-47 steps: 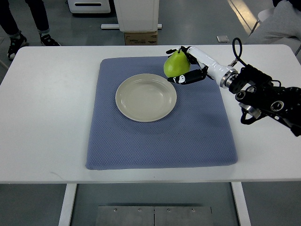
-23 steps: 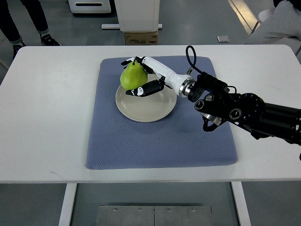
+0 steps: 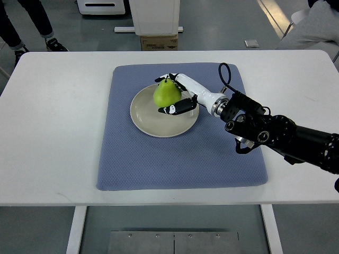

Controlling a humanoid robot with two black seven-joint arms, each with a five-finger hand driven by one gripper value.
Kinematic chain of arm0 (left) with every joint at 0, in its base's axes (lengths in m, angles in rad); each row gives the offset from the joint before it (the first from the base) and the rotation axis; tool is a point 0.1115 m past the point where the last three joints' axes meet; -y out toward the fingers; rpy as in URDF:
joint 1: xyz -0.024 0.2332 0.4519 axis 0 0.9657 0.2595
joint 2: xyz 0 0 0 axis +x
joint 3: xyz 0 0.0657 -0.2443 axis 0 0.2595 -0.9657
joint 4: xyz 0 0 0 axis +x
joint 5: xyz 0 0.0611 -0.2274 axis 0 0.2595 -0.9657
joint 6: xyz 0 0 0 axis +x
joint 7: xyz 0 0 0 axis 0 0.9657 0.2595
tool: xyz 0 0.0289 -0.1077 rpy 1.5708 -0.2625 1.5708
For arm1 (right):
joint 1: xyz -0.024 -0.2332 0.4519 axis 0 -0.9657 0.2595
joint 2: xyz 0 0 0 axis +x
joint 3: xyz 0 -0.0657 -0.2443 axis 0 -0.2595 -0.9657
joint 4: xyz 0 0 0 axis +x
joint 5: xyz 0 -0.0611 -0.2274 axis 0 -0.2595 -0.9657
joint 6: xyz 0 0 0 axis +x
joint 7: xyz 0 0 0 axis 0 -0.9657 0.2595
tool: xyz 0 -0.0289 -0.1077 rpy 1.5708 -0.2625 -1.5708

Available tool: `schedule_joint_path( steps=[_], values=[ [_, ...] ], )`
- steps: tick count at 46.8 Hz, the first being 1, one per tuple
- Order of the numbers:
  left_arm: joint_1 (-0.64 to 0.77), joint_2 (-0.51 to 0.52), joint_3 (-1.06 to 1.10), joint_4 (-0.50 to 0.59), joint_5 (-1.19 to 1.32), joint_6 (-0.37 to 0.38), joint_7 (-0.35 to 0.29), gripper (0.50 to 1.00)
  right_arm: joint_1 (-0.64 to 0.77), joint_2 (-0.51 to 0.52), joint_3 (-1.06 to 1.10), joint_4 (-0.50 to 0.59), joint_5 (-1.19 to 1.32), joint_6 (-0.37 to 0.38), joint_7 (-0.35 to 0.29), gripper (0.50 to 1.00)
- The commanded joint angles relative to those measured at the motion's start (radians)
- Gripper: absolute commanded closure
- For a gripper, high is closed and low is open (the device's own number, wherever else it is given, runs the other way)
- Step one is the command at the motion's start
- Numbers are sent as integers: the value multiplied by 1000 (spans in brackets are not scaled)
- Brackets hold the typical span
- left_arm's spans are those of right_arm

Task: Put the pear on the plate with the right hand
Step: 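Lower the pear onto the cream plate with the right hand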

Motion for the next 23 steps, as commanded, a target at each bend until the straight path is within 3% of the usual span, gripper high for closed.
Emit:
schedule_joint_path(
  steps=[1,4,9,19,23],
  values=[
    [0,0,0,0,0,0,0,500,-10,0,2,-21,0,-4,1,996],
    [0,0,0,0,0,0,0,500,-16,0,3,-22,2,-14,4,871],
    [0,0,0,0,0,0,0,500,-21,0,3,-19,0,-30,9,756],
    [0,0,0,0,0,1,0,500,-29,0,3,-13,0,-31,12,682],
    [0,0,0,0,0,1,0,500,-30,0,3,-13,0,-31,12,591]
  ],
)
